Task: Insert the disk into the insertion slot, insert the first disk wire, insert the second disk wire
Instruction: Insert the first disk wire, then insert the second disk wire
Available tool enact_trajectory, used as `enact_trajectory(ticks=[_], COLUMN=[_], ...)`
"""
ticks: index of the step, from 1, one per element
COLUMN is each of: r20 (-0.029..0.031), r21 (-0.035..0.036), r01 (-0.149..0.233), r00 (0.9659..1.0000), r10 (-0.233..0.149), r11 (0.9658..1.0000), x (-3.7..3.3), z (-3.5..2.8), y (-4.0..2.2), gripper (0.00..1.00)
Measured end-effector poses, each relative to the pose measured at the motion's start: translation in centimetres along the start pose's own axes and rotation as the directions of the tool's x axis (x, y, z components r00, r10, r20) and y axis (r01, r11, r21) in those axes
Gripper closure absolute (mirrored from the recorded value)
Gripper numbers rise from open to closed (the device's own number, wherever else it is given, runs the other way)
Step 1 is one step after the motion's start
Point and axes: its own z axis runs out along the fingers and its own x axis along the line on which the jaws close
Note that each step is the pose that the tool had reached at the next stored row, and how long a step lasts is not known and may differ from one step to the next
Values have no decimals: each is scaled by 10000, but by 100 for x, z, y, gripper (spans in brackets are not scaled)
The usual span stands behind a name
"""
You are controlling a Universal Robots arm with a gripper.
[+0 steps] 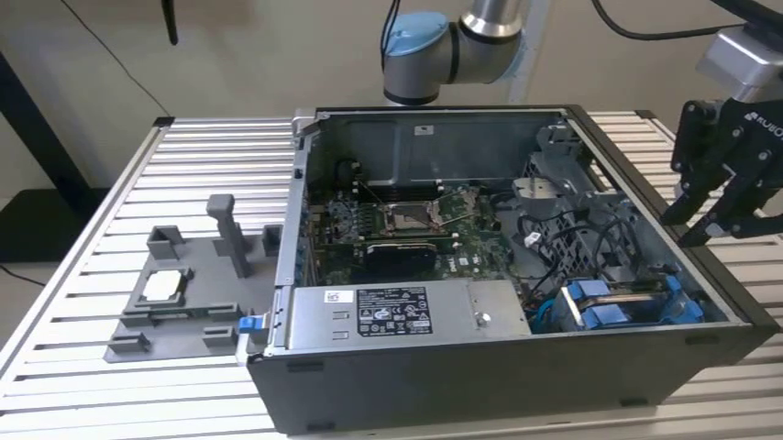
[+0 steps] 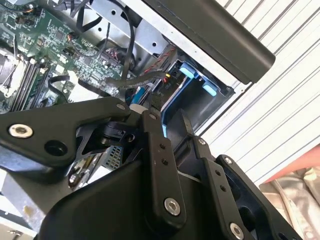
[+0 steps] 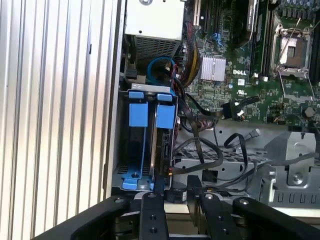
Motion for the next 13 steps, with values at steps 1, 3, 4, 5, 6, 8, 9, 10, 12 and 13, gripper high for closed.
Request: enact_trajectory(ticks=[1, 3, 4, 5, 6, 8, 9, 10, 12, 13], r20=[-1, -2, -4, -4, -2, -1, -2, -1, -1, -1], r21=[0, 0, 0, 0, 0, 1, 0, 0, 0, 0], r01=[1, 3, 1, 1, 1, 1, 0, 0, 1, 1], r00=[10000, 10000, 10000, 10000, 10000, 10000, 10000, 10000, 10000, 10000], r10=[-1, -3, -1, -1, -1, -1, 0, 0, -1, -1], r11=[10000, 10000, 10000, 10000, 10000, 10000, 10000, 10000, 10000, 10000], x=[-1, -2, -4, -7, -10, -16, -20, -27, -51, -66], z=[-1, -1, -2, -1, 1, 2, 2, 4, 7, 8], y=[-1, 2, 8, 16, 29, 63, 84, 112, 178, 207], gripper=[67, 67, 67, 67, 67, 67, 67, 67, 67, 67])
